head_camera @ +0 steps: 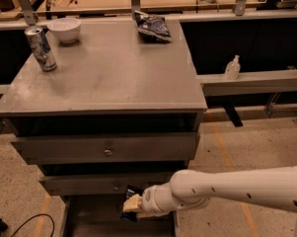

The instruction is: Place rxbar blueberry into bottom drawer

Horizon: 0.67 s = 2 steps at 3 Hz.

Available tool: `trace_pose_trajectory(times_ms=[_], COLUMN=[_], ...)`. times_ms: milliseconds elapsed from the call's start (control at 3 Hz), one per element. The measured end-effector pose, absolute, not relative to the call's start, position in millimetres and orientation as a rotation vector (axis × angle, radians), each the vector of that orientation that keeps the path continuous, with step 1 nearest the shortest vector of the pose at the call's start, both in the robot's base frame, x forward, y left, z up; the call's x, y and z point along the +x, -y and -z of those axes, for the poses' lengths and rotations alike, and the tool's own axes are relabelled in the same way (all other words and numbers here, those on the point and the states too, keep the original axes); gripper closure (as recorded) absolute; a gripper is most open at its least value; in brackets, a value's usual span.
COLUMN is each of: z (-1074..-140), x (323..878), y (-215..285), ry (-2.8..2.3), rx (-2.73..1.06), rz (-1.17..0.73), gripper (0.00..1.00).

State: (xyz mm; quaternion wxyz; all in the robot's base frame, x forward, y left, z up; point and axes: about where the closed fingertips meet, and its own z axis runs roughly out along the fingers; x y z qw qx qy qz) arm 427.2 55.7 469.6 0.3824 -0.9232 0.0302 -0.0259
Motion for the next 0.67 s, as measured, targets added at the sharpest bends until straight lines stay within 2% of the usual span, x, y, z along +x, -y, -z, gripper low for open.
trace_pose_trajectory(times_ms=[333,667], z=[-410.7,-410.6], x=[420.2,420.1], y=[-52.2,-52.2], ry=[-0.069,-0.069], rx=[-2.313,-2.313], rz=[0.0,0.0], gripper=[1.0,1.0])
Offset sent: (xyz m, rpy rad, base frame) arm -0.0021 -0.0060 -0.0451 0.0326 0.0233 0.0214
